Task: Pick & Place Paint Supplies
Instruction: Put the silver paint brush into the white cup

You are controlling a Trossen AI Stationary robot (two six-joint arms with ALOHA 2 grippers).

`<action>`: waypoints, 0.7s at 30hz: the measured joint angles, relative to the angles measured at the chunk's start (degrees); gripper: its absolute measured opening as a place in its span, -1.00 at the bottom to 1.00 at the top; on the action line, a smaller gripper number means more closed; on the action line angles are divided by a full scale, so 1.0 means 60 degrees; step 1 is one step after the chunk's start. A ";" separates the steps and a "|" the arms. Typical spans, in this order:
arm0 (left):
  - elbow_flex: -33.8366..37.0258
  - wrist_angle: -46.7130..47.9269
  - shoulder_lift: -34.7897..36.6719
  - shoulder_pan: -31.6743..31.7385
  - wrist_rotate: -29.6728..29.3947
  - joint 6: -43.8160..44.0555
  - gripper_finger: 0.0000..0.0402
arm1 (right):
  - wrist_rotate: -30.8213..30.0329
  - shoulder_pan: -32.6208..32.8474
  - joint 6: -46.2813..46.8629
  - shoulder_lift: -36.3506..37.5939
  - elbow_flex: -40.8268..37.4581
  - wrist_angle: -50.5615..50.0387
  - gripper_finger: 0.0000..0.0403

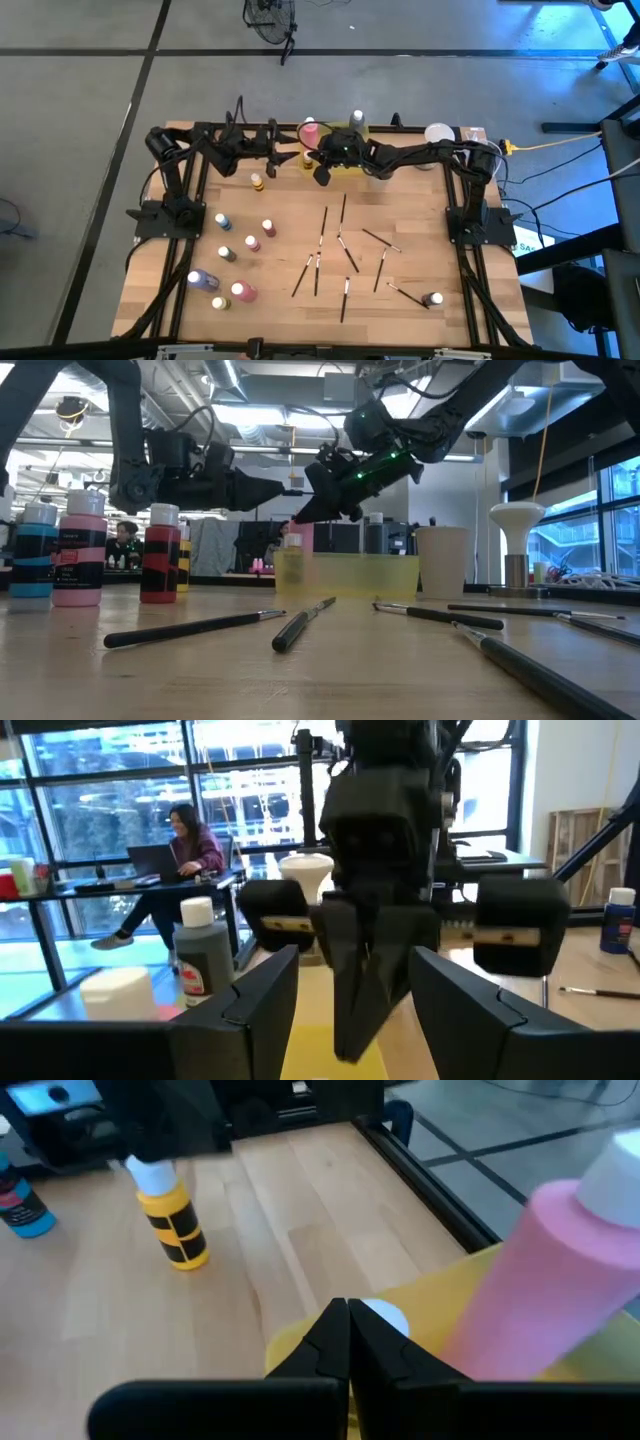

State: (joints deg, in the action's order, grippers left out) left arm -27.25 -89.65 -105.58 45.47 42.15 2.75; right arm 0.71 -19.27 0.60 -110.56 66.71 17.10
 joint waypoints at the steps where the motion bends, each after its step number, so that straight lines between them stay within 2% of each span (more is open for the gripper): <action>1: 0.0051 0.0001 0.0000 0.0000 0.0000 -0.0001 -0.07 | 0.0001 0.0000 0.0000 0.0000 0.0075 -0.0166 -1.00; 5: 0.0184 -0.0005 0.0000 0.0004 0.0000 -0.0008 -0.07 | -0.0008 0.0039 -0.0004 0.0059 0.0158 -0.0292 -1.00; 10: 0.0219 0.0005 0.0329 0.0011 0.0012 0.0537 -0.07 | -0.0081 0.0516 -0.0523 0.0966 0.0183 -0.0854 -1.00; 18: 0.0219 0.0104 0.2248 0.0064 0.1677 0.2328 -0.07 | -0.0361 0.1585 -0.0860 0.3348 0.0187 -0.2943 -1.00; 21: 0.0219 0.0299 0.2889 -0.0126 0.1986 0.2604 -0.07 | -0.0357 0.2040 -0.1128 0.4133 0.0187 -0.3650 -1.00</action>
State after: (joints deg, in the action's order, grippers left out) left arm -25.93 -87.86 -88.24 44.72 54.07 18.38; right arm -1.43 -7.02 -6.17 -85.76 67.83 -4.80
